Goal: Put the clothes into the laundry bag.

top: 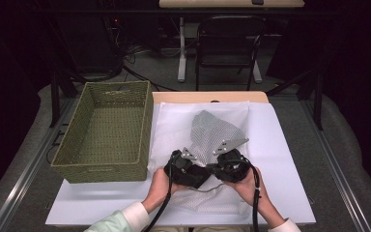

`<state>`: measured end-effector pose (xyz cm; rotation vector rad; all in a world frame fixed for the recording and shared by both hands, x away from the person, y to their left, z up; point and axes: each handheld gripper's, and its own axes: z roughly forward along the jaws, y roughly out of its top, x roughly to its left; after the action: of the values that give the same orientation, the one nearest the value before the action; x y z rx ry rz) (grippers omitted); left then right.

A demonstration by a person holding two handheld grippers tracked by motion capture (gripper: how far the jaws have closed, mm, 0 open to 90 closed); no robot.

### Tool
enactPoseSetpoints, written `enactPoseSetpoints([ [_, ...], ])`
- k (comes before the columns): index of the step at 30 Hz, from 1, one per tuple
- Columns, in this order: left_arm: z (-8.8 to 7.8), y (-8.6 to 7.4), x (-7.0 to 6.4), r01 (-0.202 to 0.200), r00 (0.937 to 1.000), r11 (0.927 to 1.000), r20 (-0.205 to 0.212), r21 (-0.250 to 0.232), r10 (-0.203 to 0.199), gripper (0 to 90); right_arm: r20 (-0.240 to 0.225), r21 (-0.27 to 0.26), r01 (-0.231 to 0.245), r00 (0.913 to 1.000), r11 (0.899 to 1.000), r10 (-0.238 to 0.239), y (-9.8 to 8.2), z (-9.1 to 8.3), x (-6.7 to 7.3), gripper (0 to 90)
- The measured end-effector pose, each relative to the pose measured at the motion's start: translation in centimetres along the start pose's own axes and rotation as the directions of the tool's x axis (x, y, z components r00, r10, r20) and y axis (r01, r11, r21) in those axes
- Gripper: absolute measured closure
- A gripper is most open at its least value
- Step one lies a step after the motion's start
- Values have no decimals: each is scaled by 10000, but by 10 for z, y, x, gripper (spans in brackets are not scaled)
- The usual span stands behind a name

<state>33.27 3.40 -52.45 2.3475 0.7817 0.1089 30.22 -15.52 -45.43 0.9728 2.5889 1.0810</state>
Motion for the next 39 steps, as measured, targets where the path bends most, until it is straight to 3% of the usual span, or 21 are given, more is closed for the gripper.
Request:
enactPoseSetpoints([
  [4, -12, -8, -6, -198, 9994, 9998, -273, 27, 199, 361, 34, -2, 14, 10000, 10000, -14, 0, 0, 0, 884],
  [11, -17, -21, -17, -126, 9974, 9997, -718, -219, 110, 390, 34, 37, 34, 10000, 10000, -35, 1, 0, 1, 883],
  [14, -11, -22, -20, -70, 9949, 9984, -1012, -566, 12, 535, 20, 32, 68, 10000, 10000, -68, 1, 1, 2, 883],
  [15, -8, -23, -20, -100, 9952, 9977, -973, -667, 35, 646, 20, 24, 71, 10000, 10000, -71, 1, 1, 2, 883],
  [17, -3, -22, -17, -80, 9954, 9973, -960, -737, 9, 770, -1, 16, 75, 10000, 10000, -75, 1, 0, 1, 883],
  [19, 1, -20, -14, -43, 9952, 9968, -980, -802, -36, 832, -13, 33, 46, 10000, 10000, -46, 0, 0, 1, 883],
  [22, 2, -15, -11, -61, 9942, 9960, -1078, -897, -36, 844, -111, -31, -24, 9999, 10000, 23, 1, -1, 0, 884],
  [32, 11, 2, -1, 498, 9859, 9864, -1502, -1566, -736, 841, -168, -266, -100, 9998, 9996, 96, 3, -5, 0, 884],
  [39, 18, 9, 1, 559, 9814, 9831, -1713, -1744, -862, 839, -266, -309, -155, 9995, 9994, 146, 3, -6, 0, 884],
])
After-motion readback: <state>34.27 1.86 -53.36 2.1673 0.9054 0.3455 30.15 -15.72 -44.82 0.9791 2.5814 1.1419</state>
